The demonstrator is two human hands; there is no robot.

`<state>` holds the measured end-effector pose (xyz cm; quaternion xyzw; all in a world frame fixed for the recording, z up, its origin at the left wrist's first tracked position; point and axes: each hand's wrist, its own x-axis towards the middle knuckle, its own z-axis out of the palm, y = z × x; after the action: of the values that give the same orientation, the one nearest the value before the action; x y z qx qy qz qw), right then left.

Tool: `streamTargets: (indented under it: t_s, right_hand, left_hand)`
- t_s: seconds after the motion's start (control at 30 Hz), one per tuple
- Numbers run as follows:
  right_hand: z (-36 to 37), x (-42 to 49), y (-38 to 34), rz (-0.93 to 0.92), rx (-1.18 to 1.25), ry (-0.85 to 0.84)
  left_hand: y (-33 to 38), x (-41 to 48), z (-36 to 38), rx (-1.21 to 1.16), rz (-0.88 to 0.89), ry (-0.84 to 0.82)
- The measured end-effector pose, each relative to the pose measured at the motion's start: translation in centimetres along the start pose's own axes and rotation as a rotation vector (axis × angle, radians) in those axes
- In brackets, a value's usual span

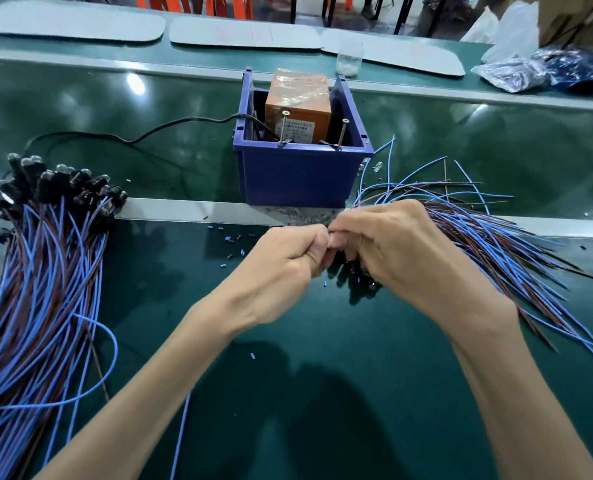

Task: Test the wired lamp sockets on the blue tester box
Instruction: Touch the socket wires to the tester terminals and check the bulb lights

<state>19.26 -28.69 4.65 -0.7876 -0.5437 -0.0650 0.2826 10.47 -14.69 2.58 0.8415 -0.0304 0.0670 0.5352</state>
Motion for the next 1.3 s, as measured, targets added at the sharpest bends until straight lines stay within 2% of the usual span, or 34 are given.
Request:
streamTargets:
  t_s: [0.13,0.23,0.3,0.37,0.43,0.47,0.5,0.57,0.6,0.63,0.67,0.7,0.77,0.8,0.83,0.9,1.0,1.13,1.23,1.3]
  right_hand:
    - [0.1,-0.1,-0.2,0.147,0.209,0.180]
    - [1.5,-0.4,-0.5,0.318,0.620,0.277]
    - [2.5,-0.5,-0.8,0.422,0.856,0.312]
    - [3.2,-0.5,-1.0,0.489,1.012,0.354]
    - [3.7,-0.2,-1.4,0.480,1.067,0.393]
    - [3.9,0.1,-1.7,0.454,1.088,0.424]
    - [4.0,0.4,-2.0,0.436,1.110,0.470]
    - [3.7,1.2,-2.4,0.438,1.122,0.578]
    - [3.3,1.6,-2.5,0.456,1.086,0.637]
    - [2.7,2.1,-2.6,0.477,1.056,0.702]
    - [1.9,2.6,-2.4,0.495,1.055,0.770]
    - [1.2,3.0,-2.3,0.507,1.095,0.828]
    - [-0.3,3.3,-1.8,0.490,1.239,0.888]
    - [-1.0,3.2,-1.6,0.467,1.313,0.888]
    - [-1.5,3.0,-1.3,0.446,1.367,0.872]
    - [-2.3,2.4,-0.7,0.430,1.413,0.805]
    - [-3.2,1.4,0.4,0.484,1.304,0.684]
    - [-4.2,0.5,1.6,0.602,1.103,0.543]
    - [-3.8,0.4,1.6,0.673,1.000,0.516]
    - [-3.2,0.7,1.5,0.714,0.988,0.545]
  left_hand:
    - [0.9,1.1,-0.7,-0.174,-0.086,0.155]
    - [1.2,1.5,-0.7,-0.156,-0.066,0.122]
    - [1.2,1.5,-0.2,-0.227,-0.093,0.094]
    - [1.1,1.5,0.4,-0.309,-0.152,0.106]
    - [1.0,1.7,0.9,-0.365,-0.227,0.155]
    - [0.8,1.7,1.2,-0.294,-0.231,0.222]
    - [1.1,1.6,1.4,-0.127,-0.177,0.335]
    - [2.2,0.8,1.4,0.213,0.083,0.661]
    - [2.6,0.4,1.5,0.210,0.205,0.733]
    - [3.2,-0.1,1.7,0.093,0.270,0.702]
    - [3.9,-0.4,1.8,-0.092,0.247,0.604]
    - [4.6,-0.5,2.2,-0.282,0.116,0.442]
    - [5.2,-0.2,2.7,-0.513,-0.277,0.149]
    - [4.9,0.2,2.9,-0.614,-0.436,0.117]
    - [4.4,0.6,2.9,-0.733,-0.545,0.155]
    - [3.5,1.1,2.0,-1.020,-0.612,0.326]
    - [2.3,1.5,0.1,-1.240,-0.503,0.554]
    - [1.5,1.7,-1.7,-1.364,-0.405,0.769]
    - [1.4,1.8,-1.5,-1.352,-0.370,0.828]
    - [1.5,1.8,-1.1,-1.234,-0.342,0.875]
